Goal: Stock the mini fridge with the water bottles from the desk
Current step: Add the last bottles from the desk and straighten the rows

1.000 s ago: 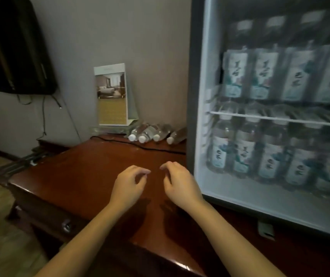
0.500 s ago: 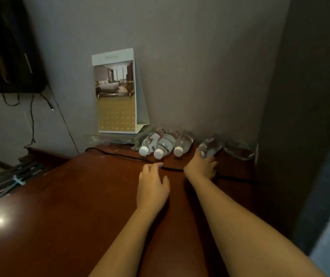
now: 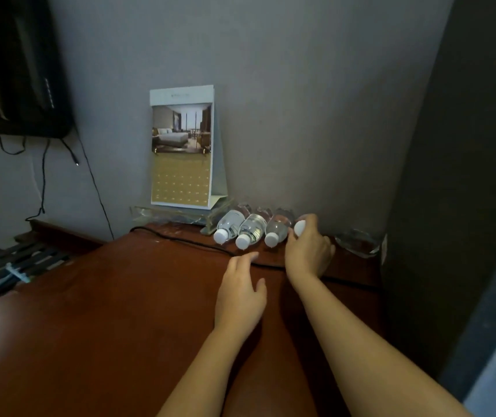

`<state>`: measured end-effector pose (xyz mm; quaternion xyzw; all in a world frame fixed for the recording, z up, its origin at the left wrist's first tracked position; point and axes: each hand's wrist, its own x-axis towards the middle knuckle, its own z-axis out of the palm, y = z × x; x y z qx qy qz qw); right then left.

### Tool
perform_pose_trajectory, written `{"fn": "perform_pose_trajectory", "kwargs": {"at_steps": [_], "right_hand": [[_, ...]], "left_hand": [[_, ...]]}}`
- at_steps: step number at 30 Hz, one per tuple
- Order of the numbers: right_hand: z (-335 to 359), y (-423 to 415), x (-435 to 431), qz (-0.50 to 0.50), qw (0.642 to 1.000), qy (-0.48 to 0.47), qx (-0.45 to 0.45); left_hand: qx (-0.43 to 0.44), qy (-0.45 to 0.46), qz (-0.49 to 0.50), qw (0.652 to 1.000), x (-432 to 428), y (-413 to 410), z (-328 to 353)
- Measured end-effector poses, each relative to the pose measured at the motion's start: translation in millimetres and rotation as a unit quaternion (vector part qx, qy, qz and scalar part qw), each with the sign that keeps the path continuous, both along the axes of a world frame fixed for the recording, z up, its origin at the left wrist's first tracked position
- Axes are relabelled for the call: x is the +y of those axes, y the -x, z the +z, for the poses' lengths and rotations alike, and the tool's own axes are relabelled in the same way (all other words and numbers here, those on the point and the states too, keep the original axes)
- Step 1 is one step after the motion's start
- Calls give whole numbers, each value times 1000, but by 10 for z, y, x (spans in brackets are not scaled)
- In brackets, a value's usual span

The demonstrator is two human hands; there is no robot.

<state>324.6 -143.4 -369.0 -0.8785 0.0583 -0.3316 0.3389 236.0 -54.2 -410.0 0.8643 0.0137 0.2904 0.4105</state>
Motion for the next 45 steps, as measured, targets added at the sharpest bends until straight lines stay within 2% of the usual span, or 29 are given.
{"fn": "perform_pose_trajectory", "kwargs": {"at_steps": [5,8,11,14,20,26,28,34,39,42,45], "right_hand": [[460,577,-42,49,994,-53,-77],[759,996,-128,84,989,-93,-83],[1069,1425,-247,154,977,-123,-82],[1401,1900,-430,275,944,-167,-79],[1934,2661,-998,397,902,-138,-103],[1975,3024,-1756,386,895,-205,-90],[1919,3114,-2016,366,905,-206,-70],[1684,3322,-2681,317,942,-110,-7],[1604,3309,-3178,343,925,-162,-6],[1625,3223,-3402,316,939,-132,-24],[1705,3077,-3596,277,951,-113,-72]], "left_hand": [[-37,138,-2,990,94,253,202],[-19,188,-45,981,75,491,392],[52,193,-152,968,27,819,619],[106,231,-246,935,-69,1258,880],[69,195,-279,938,-471,1997,1325],[25,133,-277,951,-997,2252,1520],[8,149,-293,945,-1257,2266,1544],[-47,260,-355,897,-2207,2182,1702],[-63,274,-361,889,-2949,1962,1891],[-48,244,-407,879,-3250,1823,2009],[15,186,-447,875,-3457,1695,2151]]}}
